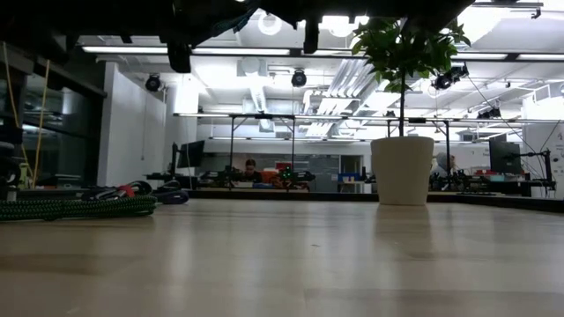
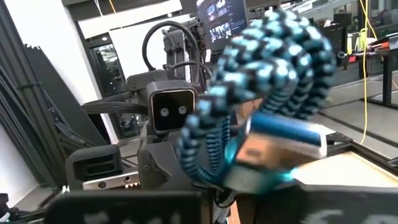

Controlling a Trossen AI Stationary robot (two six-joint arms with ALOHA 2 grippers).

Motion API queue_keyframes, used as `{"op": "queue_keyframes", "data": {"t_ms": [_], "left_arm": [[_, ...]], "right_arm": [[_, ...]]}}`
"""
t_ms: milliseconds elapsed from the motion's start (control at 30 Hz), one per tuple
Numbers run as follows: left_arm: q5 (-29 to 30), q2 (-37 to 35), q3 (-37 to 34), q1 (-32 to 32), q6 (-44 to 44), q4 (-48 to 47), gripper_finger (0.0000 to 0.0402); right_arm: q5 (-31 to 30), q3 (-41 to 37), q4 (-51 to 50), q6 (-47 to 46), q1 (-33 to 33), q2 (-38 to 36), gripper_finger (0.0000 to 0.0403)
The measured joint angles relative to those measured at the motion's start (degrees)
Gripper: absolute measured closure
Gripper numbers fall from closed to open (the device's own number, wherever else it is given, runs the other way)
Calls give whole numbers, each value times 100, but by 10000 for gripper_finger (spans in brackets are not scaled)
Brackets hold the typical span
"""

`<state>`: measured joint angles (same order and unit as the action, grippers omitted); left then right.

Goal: Pick and place USB-C Cables
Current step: Put the blue charger cable into the orange bin

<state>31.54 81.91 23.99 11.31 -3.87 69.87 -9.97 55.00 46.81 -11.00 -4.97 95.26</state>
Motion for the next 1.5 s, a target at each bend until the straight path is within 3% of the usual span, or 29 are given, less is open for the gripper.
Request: {"op": "queue_keyframes", "data": {"t_ms": [433,567,833,1000,1133,1300,1500], "left_arm": [[24,-2,0,11,-49,-20,397],[12,-9,0,9,-49,9,399],[40,-11,0,7,-49,0,400],[99,-27,0,16,140,-60,401],[942,-573,0,222,680,-837,401],[2120,-1683,0,612,1085,-2231,401],[2585,-3171,-467,1099,1206,-3037,401]], "right_arm": [[367,-2,-17,-73,11,-2,368],[315,-13,-90,-101,11,2,319],[235,-13,-77,-183,9,4,174],[61,-13,-102,-68,9,-1,133],[6,-13,-681,101,9,-275,131],[-478,-98,-1483,354,-60,-781,130],[-1158,-597,-1489,502,-248,-1332,130]]}}
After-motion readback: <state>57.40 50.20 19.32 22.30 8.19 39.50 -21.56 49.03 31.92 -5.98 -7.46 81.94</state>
